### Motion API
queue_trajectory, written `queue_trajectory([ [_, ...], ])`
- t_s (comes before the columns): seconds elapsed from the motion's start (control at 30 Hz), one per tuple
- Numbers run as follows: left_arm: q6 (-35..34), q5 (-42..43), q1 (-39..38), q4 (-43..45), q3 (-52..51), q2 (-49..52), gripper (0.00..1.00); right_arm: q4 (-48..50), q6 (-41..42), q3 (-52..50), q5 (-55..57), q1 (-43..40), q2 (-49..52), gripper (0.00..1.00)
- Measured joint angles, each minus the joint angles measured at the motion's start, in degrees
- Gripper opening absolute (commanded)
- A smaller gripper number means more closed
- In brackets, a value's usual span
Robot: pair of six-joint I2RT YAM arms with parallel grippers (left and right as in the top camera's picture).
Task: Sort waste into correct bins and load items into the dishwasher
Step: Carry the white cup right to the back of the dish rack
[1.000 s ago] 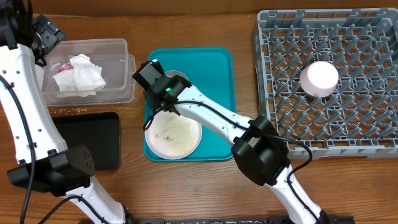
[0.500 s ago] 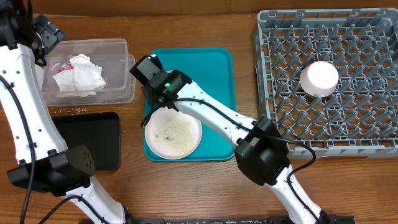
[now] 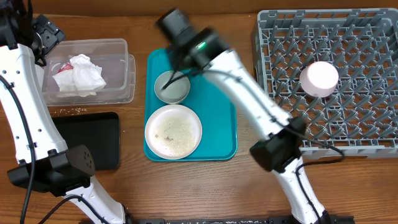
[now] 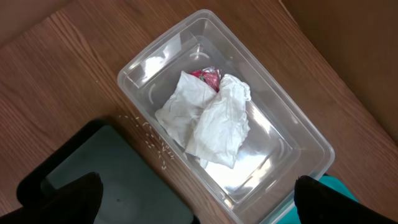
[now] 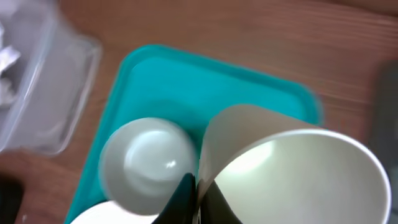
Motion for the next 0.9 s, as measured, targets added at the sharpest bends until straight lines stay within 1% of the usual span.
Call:
queue_trajectory([
  [0.13, 0.0, 0.0, 0.0, 0.0, 0.0, 0.0, 1.00, -6.5, 0.0, 7.6, -4.1, -9.0, -0.1, 0.04],
  [0.2, 0.0, 0.0, 0.0, 0.0, 0.0, 0.0, 1.00, -8.3, 0.0, 9.9, -8.9, -14.8, -0.4, 0.04],
  [0.3, 0.0, 0.0, 0.0, 0.0, 0.0, 0.0, 1.00, -9.1, -0.5, 10.7, -19.1, -24.5, -0.7, 0.04],
  [0.33, 0.0, 0.0, 0.0, 0.0, 0.0, 0.0, 1.00, -9.2, -1.4, 10.6, -24.9, -29.2, -0.7, 0.04],
  [0.37, 0.0, 0.0, 0.0, 0.0, 0.0, 0.0, 1.00, -9.2, -1.7, 10.4, -27.1, -30.7, -0.7, 0.04],
  [0.43, 0.0, 0.0, 0.0, 0.0, 0.0, 0.0, 1.00, -8.6, -3.5, 9.6, -35.2, -36.7, -0.7, 0.04],
  [0.6, 0.0, 0.0, 0.0, 0.0, 0.0, 0.0, 1.00, -4.6, -7.9, 4.2, -55.2, -50.8, -0.7, 0.04],
  [0.73, 0.0, 0.0, 0.0, 0.0, 0.0, 0.0, 1.00, 1.9, -9.3, -2.6, -65.9, -56.3, -0.7, 0.04],
  [0.9, 0.0, 0.0, 0.0, 0.0, 0.0, 0.0, 1.00, 14.4, -9.7, -14.5, -77.4, -58.0, -0.7, 0.04],
])
